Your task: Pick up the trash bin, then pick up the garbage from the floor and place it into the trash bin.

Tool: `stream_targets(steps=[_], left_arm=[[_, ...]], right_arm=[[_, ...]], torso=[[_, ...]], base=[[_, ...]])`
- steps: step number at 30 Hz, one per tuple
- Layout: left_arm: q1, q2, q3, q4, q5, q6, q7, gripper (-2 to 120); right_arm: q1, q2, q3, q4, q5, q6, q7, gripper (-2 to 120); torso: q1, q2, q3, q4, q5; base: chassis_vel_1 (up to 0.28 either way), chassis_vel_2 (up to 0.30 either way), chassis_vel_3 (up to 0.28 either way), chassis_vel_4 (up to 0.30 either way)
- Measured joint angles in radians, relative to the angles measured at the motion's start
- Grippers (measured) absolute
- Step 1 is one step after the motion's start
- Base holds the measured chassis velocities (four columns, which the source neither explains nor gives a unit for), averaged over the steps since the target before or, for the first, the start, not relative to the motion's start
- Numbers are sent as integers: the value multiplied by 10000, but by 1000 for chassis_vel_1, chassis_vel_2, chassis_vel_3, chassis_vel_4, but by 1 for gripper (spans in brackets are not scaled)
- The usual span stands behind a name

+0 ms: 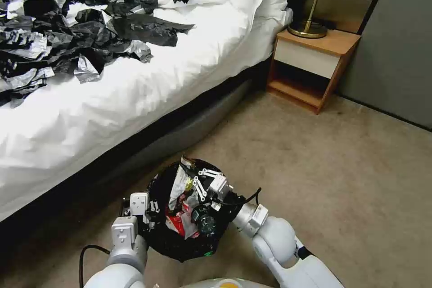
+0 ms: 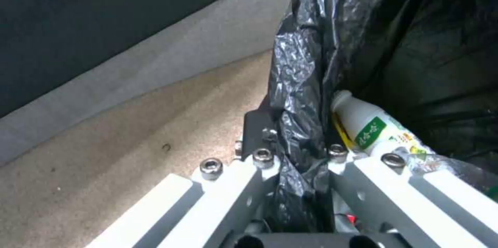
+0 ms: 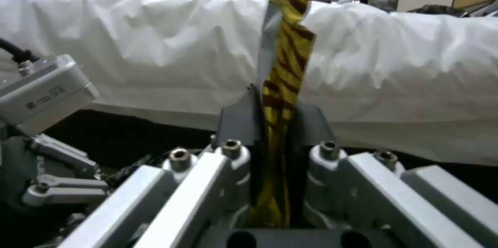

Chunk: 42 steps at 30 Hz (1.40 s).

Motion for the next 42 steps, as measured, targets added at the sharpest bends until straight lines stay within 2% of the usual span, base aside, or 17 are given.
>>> stream_targets(steps=[3, 4, 5, 7, 8, 12, 15, 17, 20, 21, 23, 28, 30, 35, 38, 39, 42], left_arm=[[-4, 2, 0, 0, 0, 0, 0, 0], [-13, 7, -4, 0, 0, 0, 0, 0], [-13, 7, -4, 0, 0, 0, 0, 0], [-24, 15, -18, 0, -2, -1, 0, 0], [-24, 15, -18, 0, -2, -1, 0, 0], [-36, 20, -20, 0, -4, -1, 0, 0], [-52, 21, -19, 3, 0, -1, 1, 0], [-55, 23, -19, 4, 8, -4, 1, 0], [-55, 40, -30, 6, 29, -18, 6, 0], [-55, 40, -30, 6, 29, -18, 6, 0], [-57, 53, -47, 18, 35, -21, 14, 0], [-59, 66, -59, 42, 36, -7, 16, 0], [-125, 69, -26, 69, 35, 45, 17, 0], [-149, 57, 1, 93, 34, 58, 17, 0], [-132, 55, -13, 112, 30, 58, 17, 0], [-132, 55, -13, 112, 30, 58, 17, 0], [-129, 76, -49, 128, 4, 57, 16, 0]], right_arm=[[-35, -3, -16, 25, -12, -14, 0, 20], [-65, -15, -20, 65, -12, -25, 0, 28], [-65, -15, -20, 65, -12, -25, 0, 28], [-127, -53, -10, 149, -13, -35, 0, 40], [-127, -53, -10, 149, -13, -35, 0, 40], [-214, -93, 42, 223, -16, -37, 0, 53], [-343, -152, 130, 318, -37, -29, -8, 68], [-374, -167, 157, 355, -39, -26, -9, 71], [-463, -237, 293, 611, -39, -15, -12, 86], [-463, -237, 293, 611, -39, -15, -12, 86], [-528, -302, 453, 954, -39, 23, 2, 96], [-768, -455, 823, 1926, 11, 78, 198, 100], [-1278, -665, 1546, 3341, 242, 78, 496, 100], [-1638, -563, 2187, 4034, 318, 142, 749, 100], [-2170, -120, 3035, 4693, -2, 53, 1744, 100], [-2170, -120, 3035, 4693, -2, 53, 1744, 100], [-3016, 357, 3857, 5134, -791, -464, 3519, 100]], torso=[[0, 0, 0, 0, 0], [1, 0, 0, 1, 0], [1, 0, 0, 1, 0], [1, 0, 0, 1, 0], [1, 0, 0, 1, 0], [0, 0, 0, 1, 0], [0, 0, 0, 0, 0], [0, 0, 0, 0, 0], [0, 0, 0, 1, 1], [0, 0, 0, 1, 1], [0, 0, 0, 1, 0], [0, 0, 0, 1, 1], [0, 0, -1, 0, -1], [0, 0, 0, 1, 1], [0, 0, 0, 1, 2], [0, 0, 0, 1, 2], [0, 0, 0, 1, 0]], base=[[0, 0, 0, 0], [0, 0, 0, 0], [0, 0, 0, 0], [0, 0, 0, 0], [0, 0, 0, 0], [0, 0, 0, 0], [0, 0, 0, 0], [0, 0, 0, 0], [0, 0, 0, 0], [0, 0, 0, 0], [0, 0, 0, 0], [0, 0, 0, 0], [0, 0, 0, 0], [0, 0, 0, 0], [0, 0, 0, 0], [0, 0, 0, 0], [0, 0, 0, 0]])
